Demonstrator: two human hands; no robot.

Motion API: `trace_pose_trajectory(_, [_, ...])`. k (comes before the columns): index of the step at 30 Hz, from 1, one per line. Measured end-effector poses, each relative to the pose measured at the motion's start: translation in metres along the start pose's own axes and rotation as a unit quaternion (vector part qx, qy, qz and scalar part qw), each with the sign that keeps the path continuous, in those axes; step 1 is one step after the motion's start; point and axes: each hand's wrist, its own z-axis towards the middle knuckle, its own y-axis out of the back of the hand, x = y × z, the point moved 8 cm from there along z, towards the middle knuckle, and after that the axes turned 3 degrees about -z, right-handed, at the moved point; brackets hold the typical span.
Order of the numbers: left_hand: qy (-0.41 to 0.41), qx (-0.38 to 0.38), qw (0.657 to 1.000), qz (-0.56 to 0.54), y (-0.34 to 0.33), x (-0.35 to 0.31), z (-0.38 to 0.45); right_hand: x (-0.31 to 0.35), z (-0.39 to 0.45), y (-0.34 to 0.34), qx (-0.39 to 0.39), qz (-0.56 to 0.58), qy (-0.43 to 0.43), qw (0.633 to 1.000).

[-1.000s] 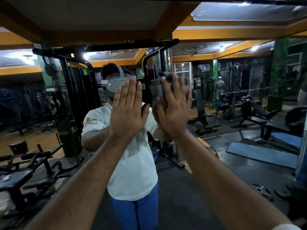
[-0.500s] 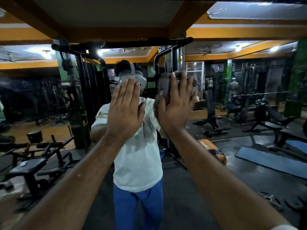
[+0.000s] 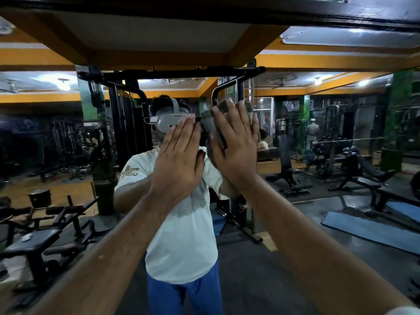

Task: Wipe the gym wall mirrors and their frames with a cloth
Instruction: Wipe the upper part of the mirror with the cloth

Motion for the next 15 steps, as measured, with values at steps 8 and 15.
trace_pose_trajectory(8, [0.059, -0.013, 0.998, 0.036, 0.025, 0.048, -0.023, 0.016, 0.0, -0.007, -0.059, -0.073, -0.212, 0.973])
trace_pose_trajectory(15, [0.051, -0.038, 0.998, 0.016, 0.043, 0.07, -0.048, 0.051, -0.028, -0.019, 0.037, -0.046, -0.03, 0.998])
